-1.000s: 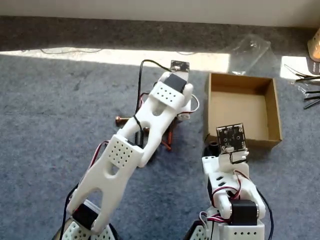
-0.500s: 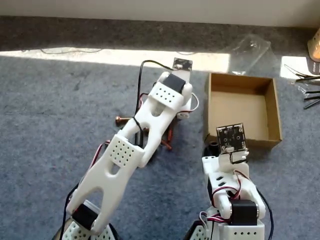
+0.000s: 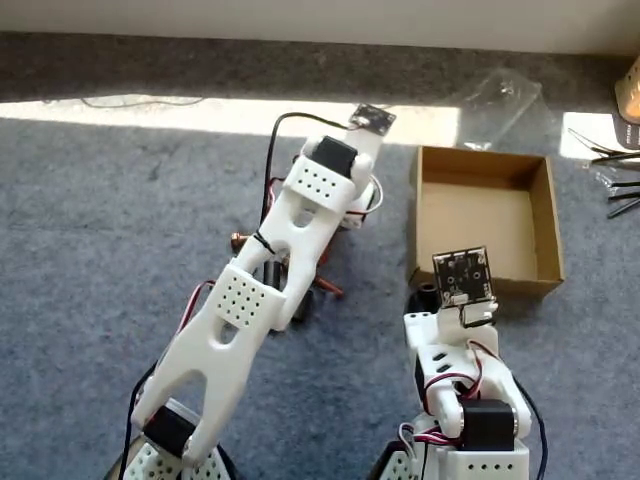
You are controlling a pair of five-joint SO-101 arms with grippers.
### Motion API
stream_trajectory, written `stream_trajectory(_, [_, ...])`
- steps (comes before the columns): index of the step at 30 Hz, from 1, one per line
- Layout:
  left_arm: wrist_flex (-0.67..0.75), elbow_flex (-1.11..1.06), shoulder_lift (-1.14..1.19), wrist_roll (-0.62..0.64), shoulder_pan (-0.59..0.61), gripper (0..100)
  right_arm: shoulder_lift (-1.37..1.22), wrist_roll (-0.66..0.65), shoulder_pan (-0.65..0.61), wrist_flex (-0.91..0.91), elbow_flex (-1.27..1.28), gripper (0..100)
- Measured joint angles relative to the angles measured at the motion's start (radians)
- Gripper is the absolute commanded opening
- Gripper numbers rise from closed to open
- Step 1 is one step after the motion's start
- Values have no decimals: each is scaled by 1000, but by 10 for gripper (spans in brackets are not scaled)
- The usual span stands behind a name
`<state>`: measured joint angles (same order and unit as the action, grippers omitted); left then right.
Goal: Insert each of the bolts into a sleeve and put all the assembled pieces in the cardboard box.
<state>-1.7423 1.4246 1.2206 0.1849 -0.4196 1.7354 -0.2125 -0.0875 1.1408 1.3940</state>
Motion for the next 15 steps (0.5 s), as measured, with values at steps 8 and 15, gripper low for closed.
stream_trajectory(8, [-5,0,0,-66,0,9,0,0,0,0,0,5])
stream_trajectory(15, [-9,-3,-15,-95,-11,7,0,0,2,-11,23,5])
